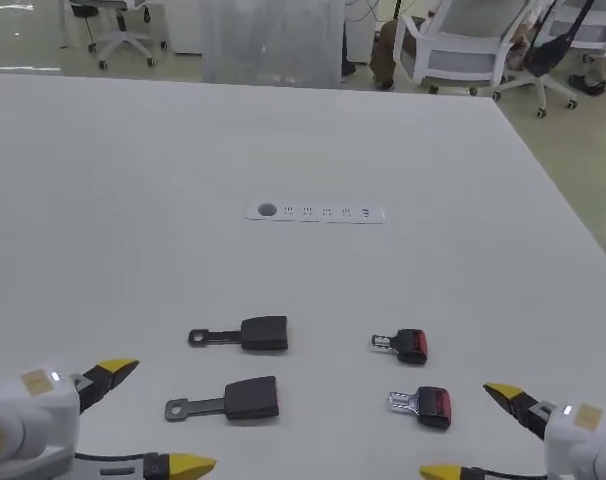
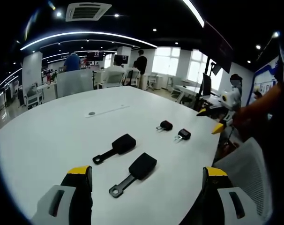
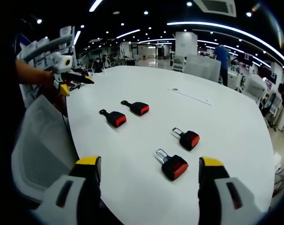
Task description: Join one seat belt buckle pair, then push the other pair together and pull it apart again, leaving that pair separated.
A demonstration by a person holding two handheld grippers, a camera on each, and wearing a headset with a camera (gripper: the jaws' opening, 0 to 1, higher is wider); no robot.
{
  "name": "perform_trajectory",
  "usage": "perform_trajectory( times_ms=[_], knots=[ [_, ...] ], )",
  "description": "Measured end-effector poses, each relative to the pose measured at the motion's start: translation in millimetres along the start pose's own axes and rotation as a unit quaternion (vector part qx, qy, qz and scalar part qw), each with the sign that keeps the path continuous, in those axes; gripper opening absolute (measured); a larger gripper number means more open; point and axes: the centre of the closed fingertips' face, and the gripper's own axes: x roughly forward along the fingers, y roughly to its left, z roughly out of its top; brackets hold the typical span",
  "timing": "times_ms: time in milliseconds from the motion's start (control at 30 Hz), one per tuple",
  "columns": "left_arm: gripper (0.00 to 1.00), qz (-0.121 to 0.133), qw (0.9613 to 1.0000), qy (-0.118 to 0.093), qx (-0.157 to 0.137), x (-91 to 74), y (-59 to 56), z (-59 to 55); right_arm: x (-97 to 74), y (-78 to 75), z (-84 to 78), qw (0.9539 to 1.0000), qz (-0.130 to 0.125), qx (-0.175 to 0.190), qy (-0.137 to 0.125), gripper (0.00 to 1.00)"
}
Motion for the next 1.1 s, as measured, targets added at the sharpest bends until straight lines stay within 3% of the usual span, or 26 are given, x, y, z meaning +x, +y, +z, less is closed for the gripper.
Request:
perform_trajectory(
  times_ms=[300, 467, 667, 1100],
  knots=[
    [0.97, -0.016, 0.9997, 0.016, 0.005, 12.5, -1.8, -3.6, 12.8, -13.7, -8.7, 0.9996, 0.01, -0.004, 0.027, 0.84],
    [0.96, -0.021, 0.9994, 0.027, 0.007, 19.8, 2.9, -5.8, 21.9, -19.0, -16.9, 0.9987, 0.02, -0.008, 0.047, 0.83],
    [0.93, -0.032, 0.9988, 0.037, 0.01, 32.5, 7.0, -8.6, 32.5, -28.0, -23.3, 0.9966, 0.035, -0.021, 0.072, 0.81],
    [0.87, -0.071, 0.9935, 0.08, 0.04, 68.4, 15.7, -24.5, 51.5, -43.5, -38.3, 0.9889, 0.077, -0.046, 0.118, 0.75]
  ],
)
